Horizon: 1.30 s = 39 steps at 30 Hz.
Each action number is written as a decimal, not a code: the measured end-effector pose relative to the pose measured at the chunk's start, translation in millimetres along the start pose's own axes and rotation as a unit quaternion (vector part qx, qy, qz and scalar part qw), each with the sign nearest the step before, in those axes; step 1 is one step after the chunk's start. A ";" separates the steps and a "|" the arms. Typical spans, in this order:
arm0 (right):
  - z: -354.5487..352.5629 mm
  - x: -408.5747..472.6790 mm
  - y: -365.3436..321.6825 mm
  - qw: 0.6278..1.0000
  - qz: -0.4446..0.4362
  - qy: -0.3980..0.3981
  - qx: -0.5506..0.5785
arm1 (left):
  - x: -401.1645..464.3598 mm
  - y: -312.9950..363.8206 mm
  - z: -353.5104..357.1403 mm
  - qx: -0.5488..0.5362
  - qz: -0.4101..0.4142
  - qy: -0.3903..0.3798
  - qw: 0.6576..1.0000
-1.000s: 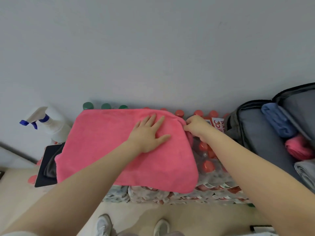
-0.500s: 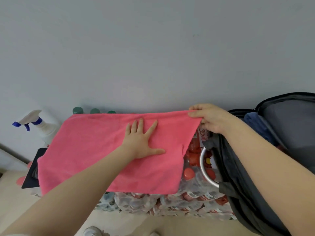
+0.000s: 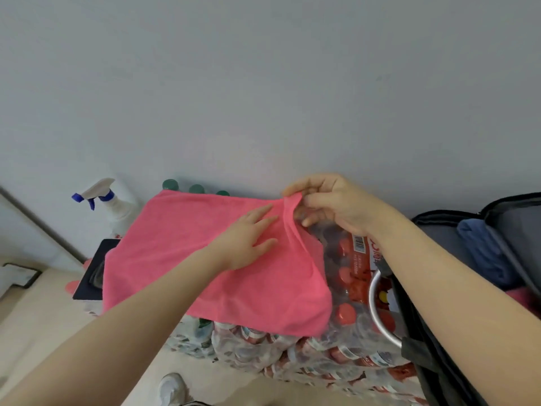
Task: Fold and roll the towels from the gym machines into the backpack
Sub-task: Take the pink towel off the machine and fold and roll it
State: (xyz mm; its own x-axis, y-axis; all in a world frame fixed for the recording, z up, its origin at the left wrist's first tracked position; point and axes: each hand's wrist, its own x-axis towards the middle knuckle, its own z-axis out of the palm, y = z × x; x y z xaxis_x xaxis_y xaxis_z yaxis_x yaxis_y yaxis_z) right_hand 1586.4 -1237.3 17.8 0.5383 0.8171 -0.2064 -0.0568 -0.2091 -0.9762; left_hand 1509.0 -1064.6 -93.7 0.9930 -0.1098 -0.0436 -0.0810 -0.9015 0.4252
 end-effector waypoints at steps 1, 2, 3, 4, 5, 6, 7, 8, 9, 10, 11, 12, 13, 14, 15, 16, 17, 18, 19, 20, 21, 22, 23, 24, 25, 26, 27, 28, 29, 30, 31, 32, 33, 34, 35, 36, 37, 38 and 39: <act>9.5 6.8 -8.3 0.999 -0.022 -0.005 -0.031 | -5.9 -10.2 -5.4 -0.011 -0.001 0.018 1.000; 20.4 15.2 -15.7 0.997 -0.042 -0.006 -0.059 | -13.1 -21.3 -12.1 -0.021 -0.009 0.039 0.999; 27.7 21.9 -20.6 0.995 -0.064 -0.003 -0.082 | -18.0 -29.4 -17.9 -0.032 -0.019 0.061 0.997; 37.6 31.7 -25.1 0.992 -0.083 -0.003 -0.098 | -25.4 -38.9 -25.7 -0.042 -0.036 0.085 0.995; 48.6 43.7 -28.7 0.990 -0.097 0.000 -0.106 | -34.2 -50.5 -33.5 -0.052 -0.058 0.111 0.991; 59.8 55.8 -31.7 0.988 -0.109 0.009 -0.107 | -42.3 -62.4 -40.8 -0.064 -0.079 0.138 0.985; 71.4 69.6 -33.3 0.986 -0.122 0.022 -0.111 | -50.5 -76.0 -47.2 -0.077 -0.105 0.162 0.978; 84.0 84.0 -34.5 0.982 -0.139 0.036 -0.124 | -58.4 -90.2 -52.9 -0.094 -0.133 0.179 0.970; 97.2 98.9 -34.2 0.976 -0.151 0.048 -0.149 | -65.8 -103.4 -57.7 -0.120 -0.163 0.192 0.960; 109.7 113.8 -32.7 0.970 -0.156 0.053 -0.176 | -72.6 -115.1 -61.6 -0.150 -0.194 0.201 0.948; 121.9 128.8 -29.9 0.968 -0.150 0.048 -0.194 | -78.1 -126.9 -64.9 -0.182 -0.230 0.206 0.934; 133.4 143.3 -25.7 0.970 -0.138 0.034 -0.196 | -82.7 -138.2 -68.3 -0.211 -0.264 0.205 0.918; 143.6 157.5 -20.1 0.972 -0.126 0.024 -0.198 | -86.1 -150.8 -69.6 -0.239 -0.296 0.194 0.904; 153.1 171.1 -13.7 0.971 -0.118 0.025 -0.207 | -88.9 -162.4 -70.8 -0.263 -0.321 0.176 0.893; 161.5 182.5 -7.7 0.968 -0.110 0.036 -0.221 | -91.0 -175.1 -69.6 -0.282 -0.339 0.153 0.884; 168.1 193.5 0.2 0.965 -0.102 0.049 -0.236 | -92.7 -186.1 -67.9 -0.299 -0.348 0.133 0.878; 173.8 201.9 7.7 0.963 -0.092 0.063 -0.247 | -93.9 -196.8 -64.4 -0.319 -0.356 0.114 0.871; 178.5 209.1 15.7 0.961 -0.078 0.076 -0.256 | -94.3 -205.0 -60.9 -0.340 -0.359 0.099 0.863; 182.9 214.6 22.1 0.958 -0.063 0.085 -0.267 | -93.4 -213.4 -57.1 -0.363 -0.361 0.087 0.855; 185.5 219.8 28.5 0.955 -0.047 0.090 -0.279 | -91.4 -220.6 -53.4 -0.385 -0.363 0.080 0.845; 187.6 223.5 32.8 0.951 -0.033 0.092 -0.292 | -88.7 -227.5 -49.7 -0.415 -0.371 0.069 0.828; 189.1 226.7 36.8 0.949 -0.020 0.093 -0.302 | -86.5 -232.0 -47.1 -0.448 -0.376 0.052 0.809; 190.7 228.6 39.2 0.945 -0.011 0.097 -0.312 | -83.6 -236.3 -44.6 -0.479 -0.380 0.030 0.791; 191.8 230.5 41.7 0.941 -0.005 0.104 -0.322 | -79.9 -238.9 -43.2 -0.505 -0.379 0.012 0.775; 193.2 230.9 42.9 0.937 -0.004 0.114 -0.332 | -76.2 -242.4 -41.8 -0.518 -0.383 -0.006 0.765; 194.2 231.2 44.0 0.932 -0.005 0.126 -0.339 | -72.7 -244.5 -41.1 -0.521 -0.387 -0.022 0.760; 195.6 230.6 44.1 0.929 -0.006 0.138 -0.345 | -69.4 -247.0 -40.4 -0.523 -0.390 -0.038 0.757; 197.0 230.3 44.8 0.927 -0.003 0.148 -0.346 | -65.6 -249.8 -38.5 -0.523 -0.393 -0.053 0.754; 198.6 229.6 45.2 0.925 -0.001 0.155 -0.347 | -62.9 -252.1 -37.1 -0.522 -0.397 -0.064 0.752; 199.9 229.0 46.4 0.924 0.001 0.160 -0.348 | -60.4 -255.0 -34.5 -0.525 -0.402 -0.071 0.747; 200.9 228.3 47.2 0.922 0.002 0.163 -0.352 | -57.5 -258.9 -30.9 -0.539 -0.407 -0.073 0.734; 201.3 227.6 48.2 0.920 0.005 0.164 -0.355 | -55.6 -261.4 -29.2 -0.561 -0.409 -0.066 0.716; 201.5 226.9 48.3 0.920 0.009 0.164 -0.355 | -54.3 -262.9 -29.8 -0.583 -0.413 -0.058 0.697; 201.4 226.1 48.0 0.922 0.015 0.162 -0.352 | -52.7 -264.5 -31.0 -0.602 -0.415 -0.050 0.681; 200.8 225.0 47.3 0.924 0.020 0.158 -0.349 | -50.5 -266.3 -32.1 -0.618 -0.419 -0.045 0.664; 199.7 224.0 46.2 0.926 0.023 0.155 -0.344 | -47.8 -267.2 -33.9 -0.635 -0.419 -0.043 0.648; 198.9 222.5 44.3 0.927 0.025 0.152 -0.341 | -45.4 -268.0 -35.7 -0.645 -0.421 -0.040 0.636; 198.4 220.7 42.2 0.928 0.027 0.150 -0.339 | -44.0 -267.1 -40.0 -0.655 -0.424 -0.032 0.624; 198.5 218.5 39.1 0.928 0.027 0.149 -0.339 | -42.7 -265.1 -46.0 -0.666 -0.423 -0.015 0.614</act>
State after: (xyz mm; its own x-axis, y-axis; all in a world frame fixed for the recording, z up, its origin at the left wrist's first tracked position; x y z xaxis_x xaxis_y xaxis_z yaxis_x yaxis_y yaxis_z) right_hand 1534.9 -960.3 -78.6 0.7644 0.6319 -0.1281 0.3976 -0.6184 -0.6778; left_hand 1492.1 -801.6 -163.0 0.6280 0.1367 -0.7661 0.6242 0.4994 0.6008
